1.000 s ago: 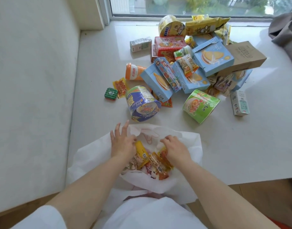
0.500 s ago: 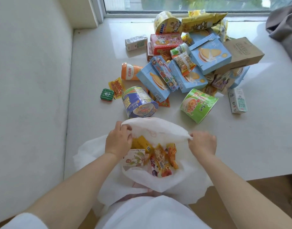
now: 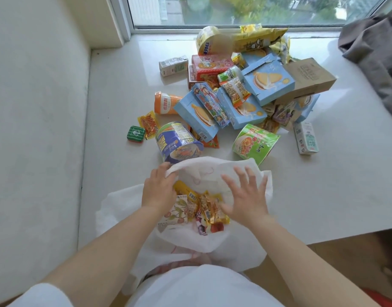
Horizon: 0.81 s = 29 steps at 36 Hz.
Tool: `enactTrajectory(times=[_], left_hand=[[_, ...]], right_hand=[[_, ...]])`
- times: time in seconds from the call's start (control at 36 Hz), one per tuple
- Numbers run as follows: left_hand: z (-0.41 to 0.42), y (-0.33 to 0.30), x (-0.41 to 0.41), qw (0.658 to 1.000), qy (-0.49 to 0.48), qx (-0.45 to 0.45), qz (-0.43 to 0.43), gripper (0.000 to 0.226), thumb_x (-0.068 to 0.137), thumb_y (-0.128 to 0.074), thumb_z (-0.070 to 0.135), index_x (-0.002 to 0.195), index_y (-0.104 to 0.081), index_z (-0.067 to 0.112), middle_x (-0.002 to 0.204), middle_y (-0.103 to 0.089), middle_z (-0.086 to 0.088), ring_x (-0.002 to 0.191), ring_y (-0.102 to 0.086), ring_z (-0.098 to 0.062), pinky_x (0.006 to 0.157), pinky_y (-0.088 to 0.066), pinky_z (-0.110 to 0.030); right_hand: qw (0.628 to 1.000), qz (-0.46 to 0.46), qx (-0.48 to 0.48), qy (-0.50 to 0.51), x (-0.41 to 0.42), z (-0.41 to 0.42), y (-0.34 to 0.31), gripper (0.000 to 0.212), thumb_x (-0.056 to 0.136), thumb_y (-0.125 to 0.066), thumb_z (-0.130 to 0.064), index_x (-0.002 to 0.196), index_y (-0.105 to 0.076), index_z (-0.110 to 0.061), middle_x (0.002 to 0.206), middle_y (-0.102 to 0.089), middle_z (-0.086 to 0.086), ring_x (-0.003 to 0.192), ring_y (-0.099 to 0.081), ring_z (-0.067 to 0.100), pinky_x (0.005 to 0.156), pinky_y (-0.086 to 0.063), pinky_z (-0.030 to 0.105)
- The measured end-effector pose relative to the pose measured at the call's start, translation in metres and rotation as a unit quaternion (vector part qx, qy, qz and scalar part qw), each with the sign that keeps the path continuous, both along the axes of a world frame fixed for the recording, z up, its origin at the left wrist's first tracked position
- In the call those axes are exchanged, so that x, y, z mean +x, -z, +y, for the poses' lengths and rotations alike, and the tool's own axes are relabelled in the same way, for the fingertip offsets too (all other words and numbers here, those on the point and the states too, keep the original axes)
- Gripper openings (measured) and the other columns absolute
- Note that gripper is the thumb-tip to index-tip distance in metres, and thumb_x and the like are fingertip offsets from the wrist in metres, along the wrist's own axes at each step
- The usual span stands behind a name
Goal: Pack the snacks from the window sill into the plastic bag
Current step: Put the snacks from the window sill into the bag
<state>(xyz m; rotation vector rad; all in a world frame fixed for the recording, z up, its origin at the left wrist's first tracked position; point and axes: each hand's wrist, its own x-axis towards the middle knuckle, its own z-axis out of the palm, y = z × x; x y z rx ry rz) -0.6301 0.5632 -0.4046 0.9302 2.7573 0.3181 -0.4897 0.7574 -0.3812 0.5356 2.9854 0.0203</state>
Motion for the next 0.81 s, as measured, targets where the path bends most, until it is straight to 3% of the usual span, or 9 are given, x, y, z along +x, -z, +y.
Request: enactTrajectory(times=[0.06,0.11,0.19,0.25,0.36,0.5,0.58,0.67,0.81], left_hand=[[-0.002,0.003,0.0,0.998,0.033,0.039,0.033,0.047,0.061,-0.071,0.004,0.105,-0.065,0.02,0.129,-0.048,-0.011,0.109,-0.047,-0.034,0.075,-0.05,-0.045],[0.001,0.0,0.0,0.996,0.069,0.046,0.025,0.042,0.062,-0.071,0.006,0.1,-0.066,0.019,0.127,-0.051,-0.009,0.111,-0.049,-0.032,0.078,-0.05,-0.044],[0.009,-0.004,-0.002,0.998,0.045,0.007,-0.052,0.025,0.087,-0.056,0.025,0.111,-0.06,0.02,0.129,-0.05,0.001,0.106,-0.055,-0.024,0.084,-0.045,-0.034],[0.013,-0.006,-0.005,0.998,0.003,0.036,-0.047,0.023,0.091,-0.051,0.032,0.103,-0.063,0.017,0.118,-0.054,0.003,0.097,-0.057,-0.02,0.077,-0.047,-0.031],[0.027,-0.017,-0.019,0.986,-0.027,0.156,0.044,0.016,0.078,-0.071,0.027,0.073,-0.064,0.014,0.09,-0.061,-0.001,0.078,-0.059,-0.025,0.062,-0.044,-0.029],[0.048,-0.032,-0.054,0.992,-0.052,0.112,0.034,0.043,0.075,-0.073,0.034,0.111,-0.059,0.016,0.126,-0.046,-0.007,0.118,-0.043,-0.028,0.095,-0.037,-0.04],[0.06,-0.037,-0.075,0.998,-0.039,0.055,0.006,0.069,0.075,-0.07,0.047,0.134,-0.042,0.026,0.144,-0.026,-0.004,0.135,-0.023,-0.025,0.109,-0.023,-0.04],[0.067,-0.036,-0.096,0.998,-0.039,-0.03,-0.037,0.094,0.069,-0.068,0.063,0.145,-0.02,0.036,0.154,-0.004,-0.005,0.143,-0.001,-0.027,0.115,-0.009,-0.046],[0.07,-0.029,-0.12,0.986,-0.06,-0.098,-0.118,0.117,0.057,-0.067,0.076,0.148,-0.004,0.04,0.155,0.018,0.0,0.144,0.01,-0.029,0.115,-0.009,-0.053]], right_hand=[[0.981,-0.193,0.019,-0.01,0.008,0.001,0.007,0.069,0.076,-0.051,-0.056,0.14,-0.035,-0.034,0.155,-0.016,0.01,0.143,-0.002,0.037,0.098,-0.003,0.077],[0.934,-0.354,0.042,0.004,0.022,0.012,0.013,0.066,0.087,-0.047,-0.039,0.147,-0.022,-0.028,0.157,-0.003,0.009,0.144,0.01,0.037,0.099,0.002,0.075],[0.892,-0.446,0.049,0.05,0.033,0.03,0.01,0.057,0.089,-0.044,-0.025,0.144,-0.032,-0.026,0.147,-0.03,0.007,0.142,-0.013,0.032,0.101,-0.004,0.076],[0.904,-0.424,0.021,0.056,0.027,0.038,0.001,0.047,0.088,-0.047,-0.025,0.135,-0.046,-0.028,0.134,-0.047,0.001,0.132,-0.034,0.026,0.103,-0.01,0.072],[0.979,-0.203,0.004,0.028,-0.003,0.045,-0.015,0.035,0.088,-0.045,-0.039,0.116,-0.058,-0.023,0.116,-0.06,-0.002,0.111,-0.053,0.021,0.093,-0.035,0.04],[0.997,0.045,0.028,0.048,-0.043,0.05,-0.027,0.025,0.06,-0.077,-0.02,0.079,-0.067,-0.008,0.078,-0.06,0.01,0.071,-0.057,0.031,0.056,-0.041,0.03],[0.985,0.062,-0.028,0.161,-0.068,0.056,-0.036,0.04,0.076,-0.066,-0.025,0.113,-0.057,-0.012,0.117,-0.051,0.014,0.105,-0.047,0.035,0.077,-0.042,0.041],[0.956,0.005,-0.074,0.282,-0.087,0.067,-0.04,0.062,0.085,-0.057,-0.041,0.138,-0.033,-0.022,0.149,-0.017,0.009,0.134,-0.02,0.035,0.099,-0.032,0.051],[0.909,-0.083,-0.151,0.379,-0.107,0.087,-0.024,0.087,0.084,-0.053,-0.057,0.15,-0.003,-0.03,0.154,0.027,0.007,0.141,0.002,0.046,0.105,-0.028,0.059]])
